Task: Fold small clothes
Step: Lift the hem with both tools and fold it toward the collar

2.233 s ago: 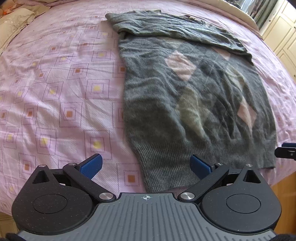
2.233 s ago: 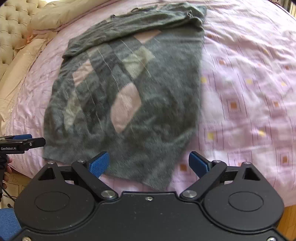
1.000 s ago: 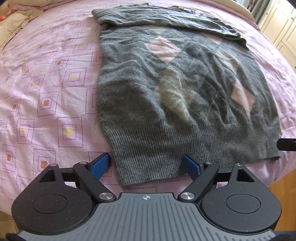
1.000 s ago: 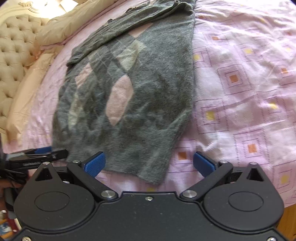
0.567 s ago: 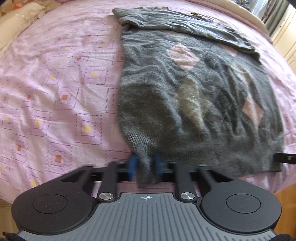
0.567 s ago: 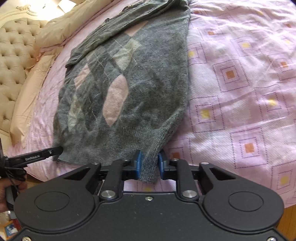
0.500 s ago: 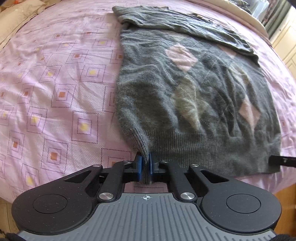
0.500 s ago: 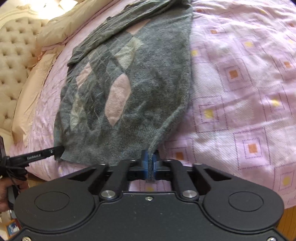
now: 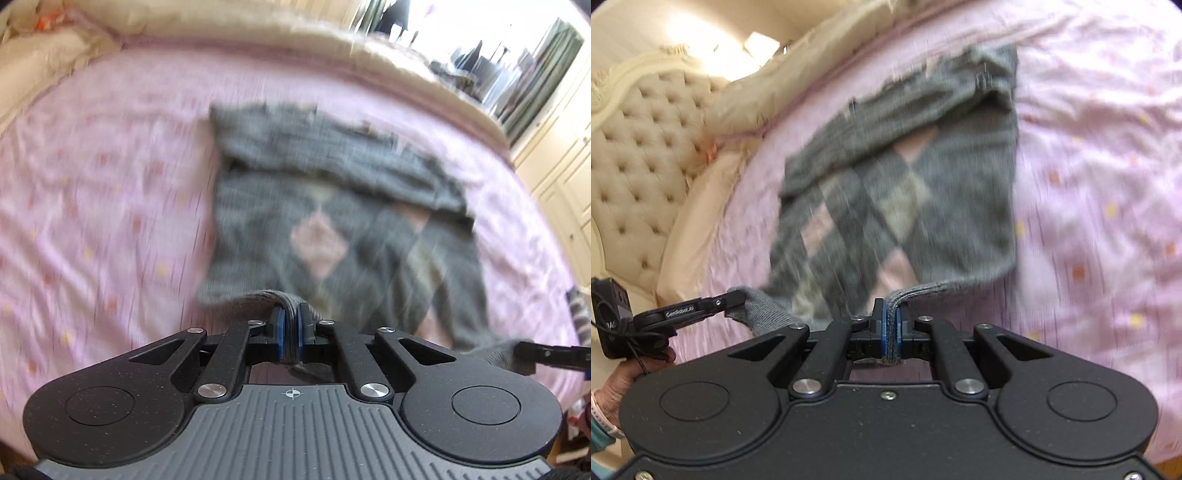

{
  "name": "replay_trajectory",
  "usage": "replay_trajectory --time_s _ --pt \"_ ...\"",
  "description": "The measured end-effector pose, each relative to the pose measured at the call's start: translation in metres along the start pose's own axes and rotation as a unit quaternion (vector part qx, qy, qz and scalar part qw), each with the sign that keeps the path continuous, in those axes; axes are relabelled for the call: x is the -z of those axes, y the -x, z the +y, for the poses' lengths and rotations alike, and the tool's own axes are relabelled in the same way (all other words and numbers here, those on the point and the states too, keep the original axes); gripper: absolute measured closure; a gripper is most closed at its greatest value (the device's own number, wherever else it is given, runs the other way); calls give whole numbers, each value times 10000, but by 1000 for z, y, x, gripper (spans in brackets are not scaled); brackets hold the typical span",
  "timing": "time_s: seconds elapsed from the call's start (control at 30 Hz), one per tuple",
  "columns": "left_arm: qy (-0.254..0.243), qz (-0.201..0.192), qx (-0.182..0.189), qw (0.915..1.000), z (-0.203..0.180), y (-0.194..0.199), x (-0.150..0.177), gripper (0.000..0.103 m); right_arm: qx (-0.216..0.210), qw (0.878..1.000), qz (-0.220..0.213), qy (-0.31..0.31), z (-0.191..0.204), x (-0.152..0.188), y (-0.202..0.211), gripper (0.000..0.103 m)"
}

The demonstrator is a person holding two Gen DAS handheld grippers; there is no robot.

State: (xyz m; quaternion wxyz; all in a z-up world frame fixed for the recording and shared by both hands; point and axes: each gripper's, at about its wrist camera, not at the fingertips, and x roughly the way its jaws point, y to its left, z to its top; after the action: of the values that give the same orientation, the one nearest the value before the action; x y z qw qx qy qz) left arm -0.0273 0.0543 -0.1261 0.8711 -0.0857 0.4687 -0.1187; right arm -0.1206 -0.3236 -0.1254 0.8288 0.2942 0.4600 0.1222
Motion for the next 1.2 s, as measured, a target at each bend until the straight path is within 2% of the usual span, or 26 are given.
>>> replay_trajectory --time_s 0.27,0.5,0.67,0.8,0.97,1.2 --pt "-95 -867 150 9961 -13 -6 -94 99 -110 9952 -954 -167 10 -90 7 91" --pt "-249 -1121 199 9932 -16 -56 -174 99 92 9900 -1384 -242 9 -185 -33 91" --pt "-441 -922 124 9947 -16 -110 -210 99 472 9900 -1275 -365 0 -237 -85 91" --pt "-549 -611 13 9966 -10 -153 -225 98 775 9894 -1106 -543 -11 -263 -127 91" --pt "-535 -333 -172 9979 2 -189 -238 98 1124 9887 -818 -553 -21 -278 -162 91" --pt "-424 -231 -472 9977 21 -211 -255 98 1375 9875 -585 -511 -29 -291 -189 90"
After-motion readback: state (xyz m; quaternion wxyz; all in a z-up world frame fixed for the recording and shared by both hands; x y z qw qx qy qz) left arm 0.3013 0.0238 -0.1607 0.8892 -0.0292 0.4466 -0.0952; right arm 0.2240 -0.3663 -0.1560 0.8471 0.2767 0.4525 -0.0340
